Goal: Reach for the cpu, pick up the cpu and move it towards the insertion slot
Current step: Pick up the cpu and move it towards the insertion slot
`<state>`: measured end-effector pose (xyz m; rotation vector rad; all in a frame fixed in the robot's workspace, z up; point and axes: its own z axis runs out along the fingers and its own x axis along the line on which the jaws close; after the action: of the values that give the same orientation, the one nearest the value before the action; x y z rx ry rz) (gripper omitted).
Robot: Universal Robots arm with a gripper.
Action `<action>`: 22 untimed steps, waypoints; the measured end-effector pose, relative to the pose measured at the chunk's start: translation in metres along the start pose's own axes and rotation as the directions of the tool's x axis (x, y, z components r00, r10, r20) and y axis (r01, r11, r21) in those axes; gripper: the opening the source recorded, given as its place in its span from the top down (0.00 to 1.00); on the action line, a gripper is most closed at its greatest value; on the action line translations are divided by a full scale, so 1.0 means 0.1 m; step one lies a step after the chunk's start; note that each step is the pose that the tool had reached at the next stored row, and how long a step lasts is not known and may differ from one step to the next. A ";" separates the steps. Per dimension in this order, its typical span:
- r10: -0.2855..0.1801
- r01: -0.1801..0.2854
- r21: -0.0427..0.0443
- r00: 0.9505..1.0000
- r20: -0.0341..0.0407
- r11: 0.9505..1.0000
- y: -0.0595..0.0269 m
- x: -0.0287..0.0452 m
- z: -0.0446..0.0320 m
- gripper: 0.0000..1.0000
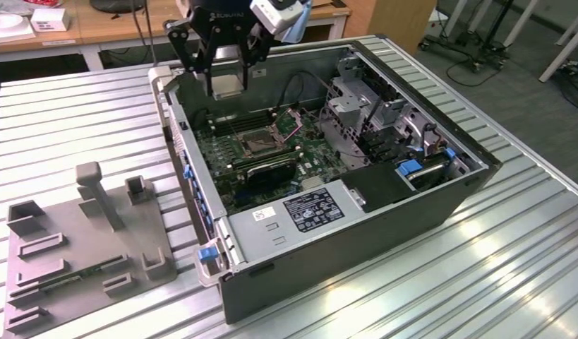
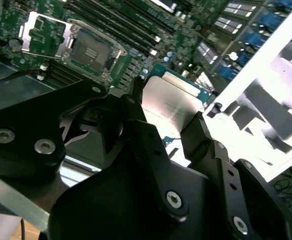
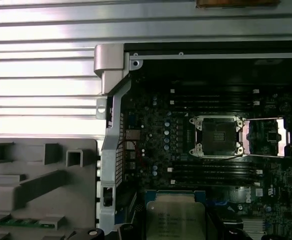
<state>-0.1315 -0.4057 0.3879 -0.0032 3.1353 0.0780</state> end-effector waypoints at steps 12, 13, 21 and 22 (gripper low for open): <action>0.000 0.000 0.000 1.000 0.000 1.000 0.228 -0.359 0.103 0.46; 0.000 0.000 0.000 1.000 0.000 1.000 0.260 -0.377 0.117 0.46; 0.000 0.000 0.000 1.000 -0.001 1.000 0.382 -0.668 0.213 0.46; 0.000 0.000 0.000 1.000 -0.001 1.000 0.386 -0.712 0.224 0.46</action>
<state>-0.0602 -0.3658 0.3678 -0.0030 3.1366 0.0780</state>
